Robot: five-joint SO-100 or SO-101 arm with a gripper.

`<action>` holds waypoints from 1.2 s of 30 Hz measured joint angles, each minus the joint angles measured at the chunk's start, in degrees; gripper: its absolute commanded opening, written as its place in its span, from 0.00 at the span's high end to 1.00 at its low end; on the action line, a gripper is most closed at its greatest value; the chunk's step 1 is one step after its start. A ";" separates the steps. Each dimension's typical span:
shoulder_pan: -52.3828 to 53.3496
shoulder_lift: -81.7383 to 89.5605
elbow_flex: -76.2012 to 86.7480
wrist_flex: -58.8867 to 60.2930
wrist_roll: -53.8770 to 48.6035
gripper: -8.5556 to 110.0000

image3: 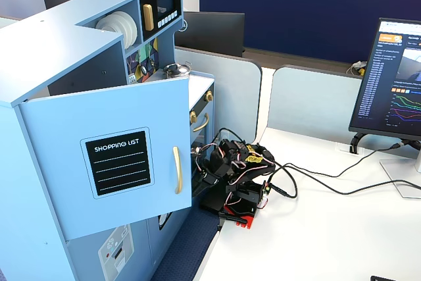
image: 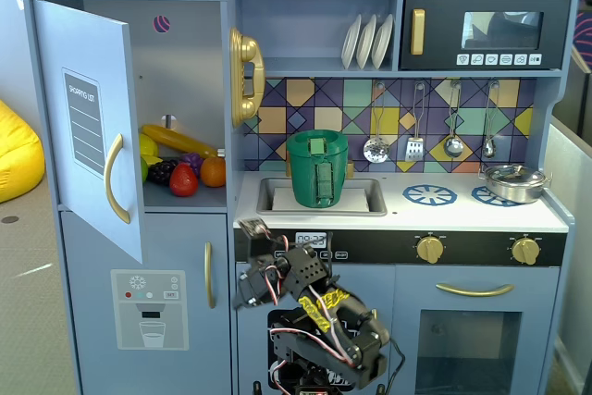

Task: Close the left cabinet door

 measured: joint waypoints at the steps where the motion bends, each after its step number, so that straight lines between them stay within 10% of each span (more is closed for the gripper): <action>1: -2.46 -0.79 -2.11 -0.97 -0.18 0.93; 17: -33.49 -16.00 -28.92 -12.39 -13.80 0.93; 36: -42.10 -48.60 -58.01 -23.20 -23.29 0.93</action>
